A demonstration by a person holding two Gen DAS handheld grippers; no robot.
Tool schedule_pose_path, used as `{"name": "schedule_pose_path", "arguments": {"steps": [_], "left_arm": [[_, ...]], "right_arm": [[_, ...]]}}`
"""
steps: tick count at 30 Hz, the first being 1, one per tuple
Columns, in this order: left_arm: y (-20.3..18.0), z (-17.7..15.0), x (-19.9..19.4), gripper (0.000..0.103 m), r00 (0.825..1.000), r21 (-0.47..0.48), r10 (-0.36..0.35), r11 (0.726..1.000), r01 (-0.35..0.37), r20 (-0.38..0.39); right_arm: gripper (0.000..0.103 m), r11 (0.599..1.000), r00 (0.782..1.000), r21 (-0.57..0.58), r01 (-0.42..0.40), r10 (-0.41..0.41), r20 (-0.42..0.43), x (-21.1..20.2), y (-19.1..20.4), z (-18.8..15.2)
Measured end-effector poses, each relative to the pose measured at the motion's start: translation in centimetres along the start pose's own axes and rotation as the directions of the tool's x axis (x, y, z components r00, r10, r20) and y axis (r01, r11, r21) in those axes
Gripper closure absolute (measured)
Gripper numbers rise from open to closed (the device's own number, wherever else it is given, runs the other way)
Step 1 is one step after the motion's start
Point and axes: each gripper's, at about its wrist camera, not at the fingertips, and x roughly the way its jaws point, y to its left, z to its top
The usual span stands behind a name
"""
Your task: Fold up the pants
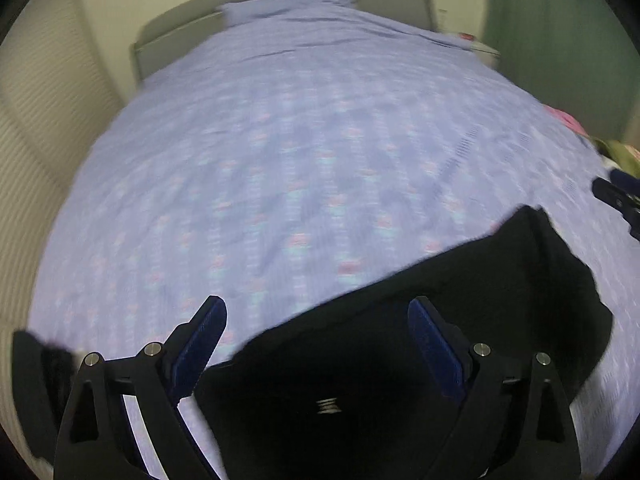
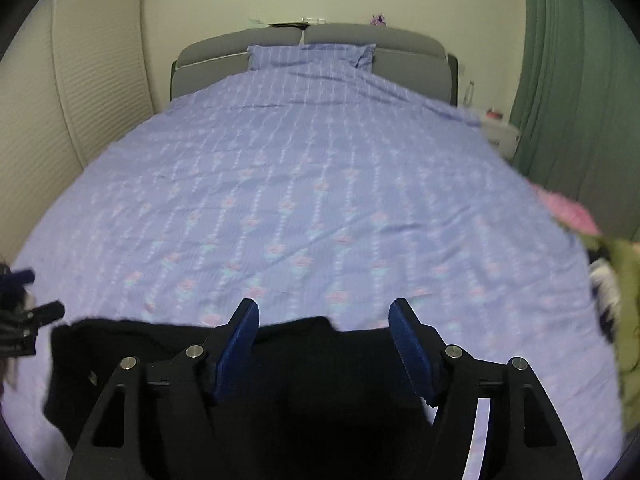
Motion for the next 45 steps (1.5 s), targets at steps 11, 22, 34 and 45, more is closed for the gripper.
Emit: {"name": "schedule_pose_path", "arguments": {"steps": [11,22,34,45], "left_arm": [[-8.4,-0.2,4.1,0.012,0.993,0.092,-0.112,0.989,0.116,-0.047],[-7.1,-1.0,6.7,0.012,0.993,0.056,-0.05,0.997,0.056,-0.103],[-4.7,-1.1,5.8,0.012,0.997,0.018,0.006,1.0,-0.005,-0.079],[2.8,-4.3,-1.5,0.012,0.998,-0.109,-0.051,0.993,0.054,0.03]], "right_arm": [[0.035,0.997,0.985,0.008,-0.072,0.072,-0.16,3.1,-6.7,-4.7],[0.04,0.937,0.932,-0.253,-0.24,0.149,-0.33,7.8,0.5,-8.3],[0.085,0.98,0.98,-0.197,0.02,-0.058,-0.191,8.6,-4.4,-2.5],[0.048,0.97,0.999,-0.242,-0.017,0.008,-0.038,-0.6,6.3,-2.2]]}}
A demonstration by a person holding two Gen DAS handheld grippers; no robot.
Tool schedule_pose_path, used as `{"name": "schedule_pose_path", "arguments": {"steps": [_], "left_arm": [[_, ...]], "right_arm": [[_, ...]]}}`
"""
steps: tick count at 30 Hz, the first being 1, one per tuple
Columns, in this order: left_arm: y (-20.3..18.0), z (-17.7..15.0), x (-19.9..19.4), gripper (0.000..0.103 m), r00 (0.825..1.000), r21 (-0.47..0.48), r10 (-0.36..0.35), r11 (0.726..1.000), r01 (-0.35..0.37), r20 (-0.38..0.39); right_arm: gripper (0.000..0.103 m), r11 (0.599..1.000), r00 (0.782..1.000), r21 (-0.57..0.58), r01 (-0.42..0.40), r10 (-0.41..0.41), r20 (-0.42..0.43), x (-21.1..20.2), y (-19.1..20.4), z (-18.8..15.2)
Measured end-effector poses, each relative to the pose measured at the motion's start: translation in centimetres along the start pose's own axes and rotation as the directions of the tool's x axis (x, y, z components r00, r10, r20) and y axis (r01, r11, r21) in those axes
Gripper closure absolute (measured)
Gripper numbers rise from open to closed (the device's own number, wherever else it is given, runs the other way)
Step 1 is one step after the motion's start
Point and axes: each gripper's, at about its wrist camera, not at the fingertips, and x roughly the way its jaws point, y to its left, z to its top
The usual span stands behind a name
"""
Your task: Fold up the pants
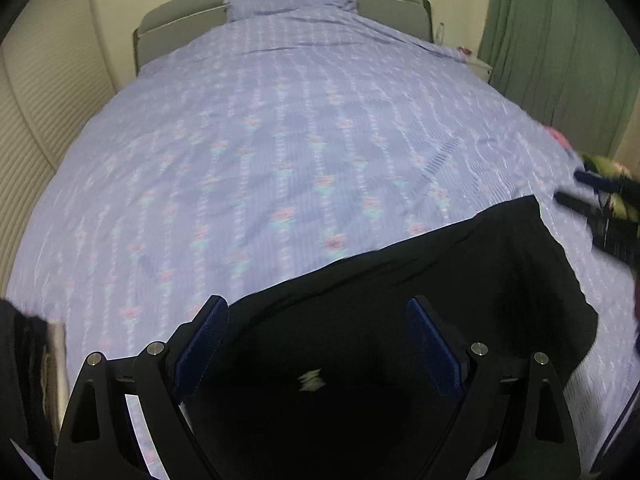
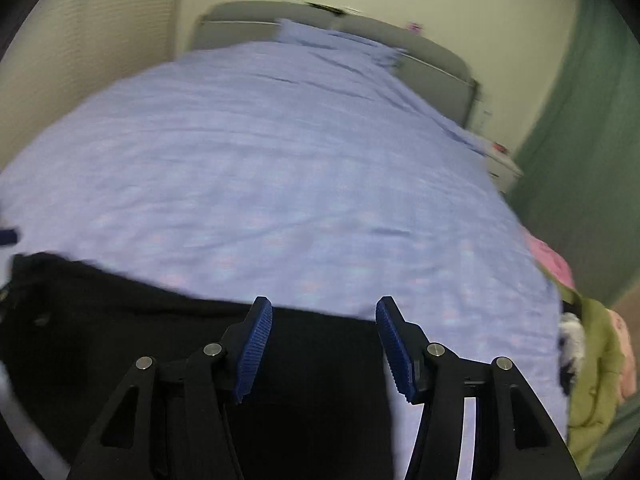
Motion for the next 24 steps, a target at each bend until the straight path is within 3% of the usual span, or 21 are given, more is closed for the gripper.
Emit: {"name": "schedule_pose_path", "arguments": {"steps": [4,7,10,15,22,23,24], "left_arm": [[7.3,-1.6,-1.3,0.012,0.999,-0.096,-0.045,0.994,0.043,-0.021],[10.9,-2.4,-0.3,0.013,0.996,-0.091,-0.082,0.993,0.077,-0.048],[12.6,-2.8,1.6,0.017,0.981,-0.069,-0.179,0.982,0.174,-0.08],[12.8,-3.0,4.7,0.019,0.957,-0.032,-0.26,0.966,0.258,-0.127],[13.9,-2.5,8.4,0.019,0.91,-0.076,-0.379,0.925,0.372,-0.166],[14.0,-2.4,8.7,0.026,0.902,-0.09,-0.397,0.918,0.387,-0.172],[14.0,-2.5,9.2,0.038,0.889,-0.11,-0.419,0.907,0.405,-0.184]], "right_arm": [[0.048,0.991,0.991,-0.003,-0.132,0.132,-0.01,-0.5,6.7,-0.5],[0.048,0.976,0.975,0.044,-0.212,0.214,-0.064,0.7,10.5,-0.5],[0.048,0.963,0.96,0.085,-0.255,0.263,-0.099,1.6,13.7,-0.7],[0.048,0.964,0.958,0.104,-0.243,0.256,-0.131,2.7,16.5,-0.8],[0.048,0.966,0.956,0.138,-0.22,0.241,-0.167,2.5,17.4,-1.0],[0.048,0.966,0.956,0.14,-0.217,0.239,-0.171,2.5,17.5,-1.1],[0.048,0.966,0.956,0.144,-0.213,0.236,-0.174,2.5,17.6,-1.1]]}}
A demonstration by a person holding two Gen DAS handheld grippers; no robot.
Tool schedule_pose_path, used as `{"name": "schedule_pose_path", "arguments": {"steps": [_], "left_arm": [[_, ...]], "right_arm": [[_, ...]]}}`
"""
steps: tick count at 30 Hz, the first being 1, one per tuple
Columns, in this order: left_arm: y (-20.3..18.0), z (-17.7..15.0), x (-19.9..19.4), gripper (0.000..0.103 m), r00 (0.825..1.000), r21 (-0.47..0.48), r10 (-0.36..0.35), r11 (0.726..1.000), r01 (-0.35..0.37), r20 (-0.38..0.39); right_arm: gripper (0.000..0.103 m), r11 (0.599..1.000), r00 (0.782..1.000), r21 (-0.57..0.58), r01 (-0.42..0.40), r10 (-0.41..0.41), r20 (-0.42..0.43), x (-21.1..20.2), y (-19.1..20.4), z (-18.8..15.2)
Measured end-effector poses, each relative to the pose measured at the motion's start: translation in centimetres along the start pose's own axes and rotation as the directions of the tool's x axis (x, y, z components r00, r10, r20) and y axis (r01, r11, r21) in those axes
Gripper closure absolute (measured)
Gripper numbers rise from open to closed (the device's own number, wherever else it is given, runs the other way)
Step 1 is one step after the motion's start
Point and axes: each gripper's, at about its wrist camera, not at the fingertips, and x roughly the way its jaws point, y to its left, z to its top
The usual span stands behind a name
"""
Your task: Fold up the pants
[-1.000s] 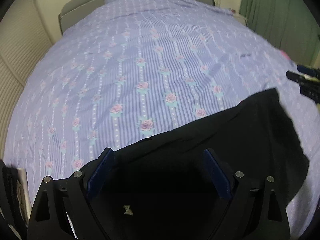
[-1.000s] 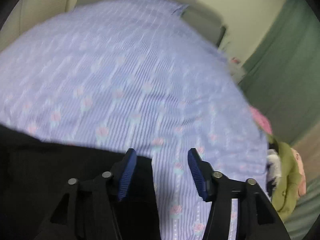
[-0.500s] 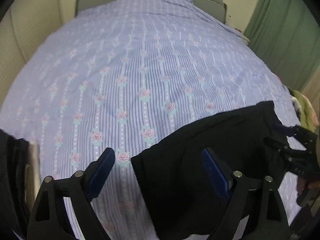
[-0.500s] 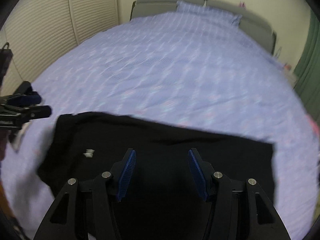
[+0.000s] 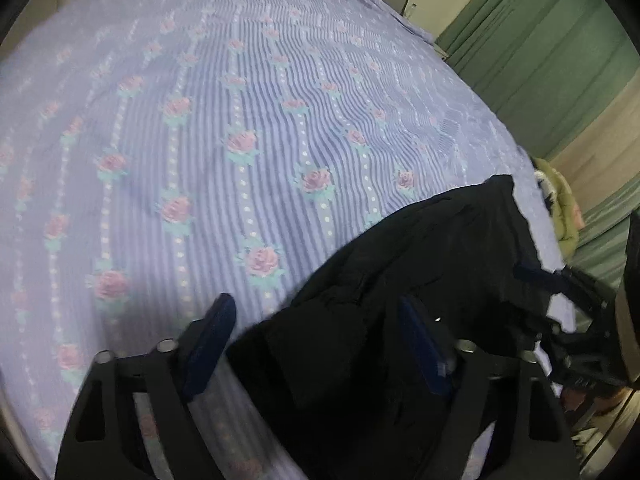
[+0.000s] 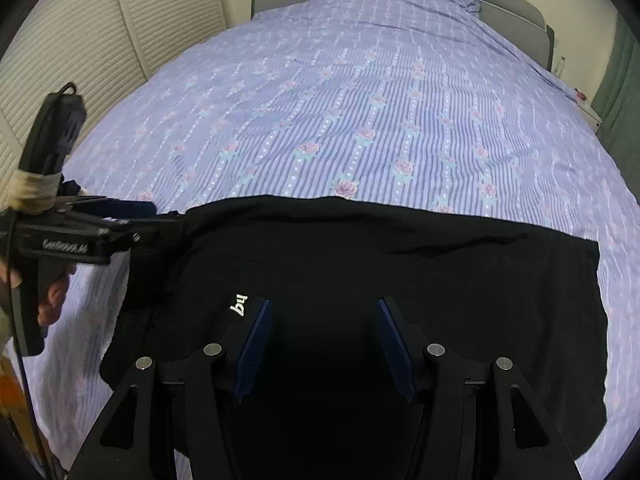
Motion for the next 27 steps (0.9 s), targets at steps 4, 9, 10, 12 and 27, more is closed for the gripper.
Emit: {"name": "schedule_pose_path", "arguments": {"steps": [4,9,10,12,27], "left_arm": [[-0.4,-0.6,-1.0,0.052,1.0,0.002,0.005,1.0,-0.005,0.027],[-1.4,-0.7,-2.4,0.073,1.0,0.022,0.019,1.0,-0.019,0.019],[-1.5,-0.7,-2.2,0.076,0.998,0.035,0.055,0.998,-0.055,0.006],[-1.2,-0.7,-2.4,0.077,0.998,0.02,0.056,0.998,-0.056,0.005],[-0.6,-0.7,-2.7,0.038,0.965,0.026,0.264,0.964,-0.264,0.008]], "right_arm": [[0.048,1.0,1.0,0.024,0.008,-0.008,-0.015,0.3,0.4,0.0],[0.048,1.0,1.0,0.024,-0.001,0.001,-0.015,0.4,1.3,0.3],[0.048,1.0,1.0,0.023,-0.003,0.003,-0.016,0.5,1.5,0.4],[0.048,1.0,1.0,0.021,-0.01,0.011,-0.016,0.8,1.9,0.7],[0.048,0.999,0.999,0.015,0.031,-0.032,0.014,4.9,0.7,4.8]]}}
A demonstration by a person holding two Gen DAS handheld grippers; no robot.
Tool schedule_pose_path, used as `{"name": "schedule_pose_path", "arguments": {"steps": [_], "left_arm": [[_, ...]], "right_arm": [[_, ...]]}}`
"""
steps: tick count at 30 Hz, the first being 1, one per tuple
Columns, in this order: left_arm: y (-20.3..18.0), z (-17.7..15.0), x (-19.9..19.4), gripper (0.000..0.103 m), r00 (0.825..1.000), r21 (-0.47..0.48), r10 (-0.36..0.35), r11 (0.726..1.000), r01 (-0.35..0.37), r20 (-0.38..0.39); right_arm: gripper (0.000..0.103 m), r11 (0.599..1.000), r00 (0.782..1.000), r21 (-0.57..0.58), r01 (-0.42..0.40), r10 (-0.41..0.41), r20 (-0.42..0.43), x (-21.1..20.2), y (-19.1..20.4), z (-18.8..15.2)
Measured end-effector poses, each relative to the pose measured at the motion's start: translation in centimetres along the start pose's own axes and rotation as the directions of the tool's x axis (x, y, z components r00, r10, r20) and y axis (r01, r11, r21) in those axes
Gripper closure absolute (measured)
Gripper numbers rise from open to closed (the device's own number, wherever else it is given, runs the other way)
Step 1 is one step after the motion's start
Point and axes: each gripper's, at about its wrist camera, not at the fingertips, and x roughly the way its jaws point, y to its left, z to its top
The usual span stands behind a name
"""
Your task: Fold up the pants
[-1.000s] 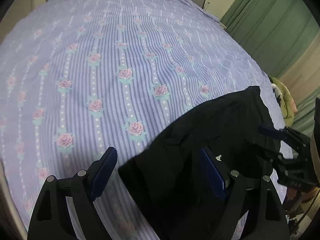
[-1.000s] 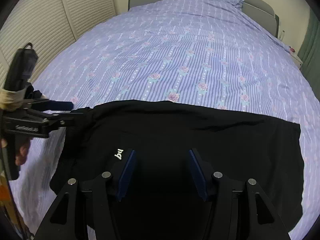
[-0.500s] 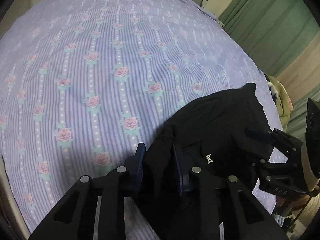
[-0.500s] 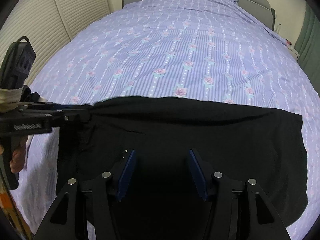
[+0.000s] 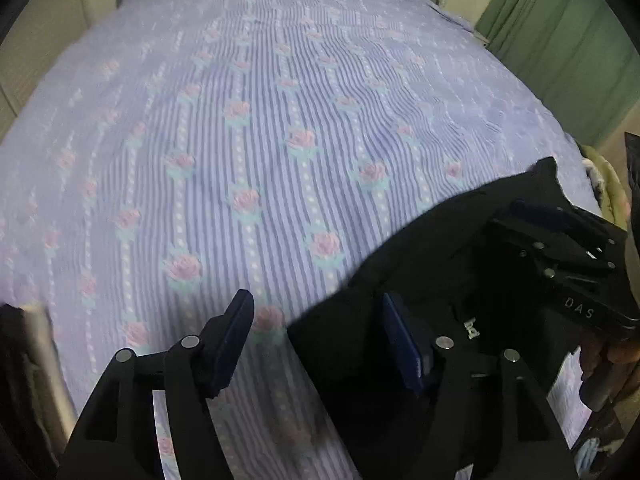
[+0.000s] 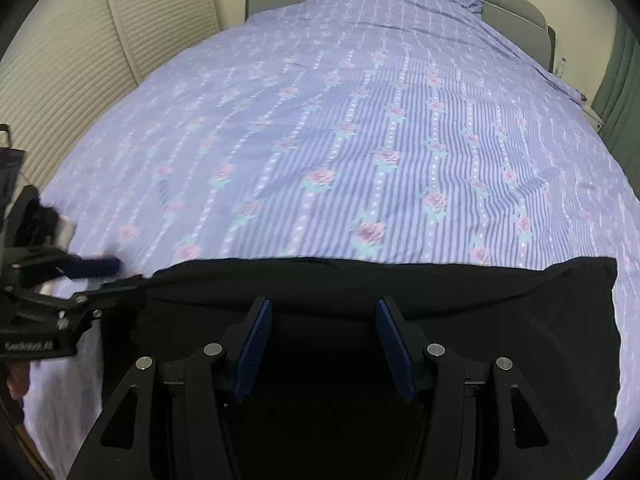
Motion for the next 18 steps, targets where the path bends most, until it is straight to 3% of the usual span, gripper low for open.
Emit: {"name": "schedule_pose_path", "arguments": {"steps": [4,6,11,18], "left_arm": [[-0.8,-0.7,-4.0,0.034,0.99,-0.012,0.096,0.995,-0.095,0.105],[-1.5,-2.3,-6.5,0.033,0.985,-0.014,0.102,0.995,-0.101,0.139],[-4.5,-7.2,-9.6,0.033,0.992,-0.053,0.058,0.997,-0.052,0.108],[-11.2,-13.3,-8.9,0.033,0.999,-0.085,0.044,0.995,-0.042,0.022]], "right_arm": [[0.048,0.999,0.997,0.038,-0.019,0.016,0.076,-3.6,-1.8,-0.4],[0.048,0.999,0.995,0.037,-0.022,0.018,0.102,-5.9,-2.6,-1.4],[0.048,0.998,0.993,0.054,-0.035,0.028,0.112,-12.2,-4.9,-5.9],[0.048,0.997,0.999,0.077,-0.03,0.028,0.033,-17.5,-7.8,-14.0]]}}
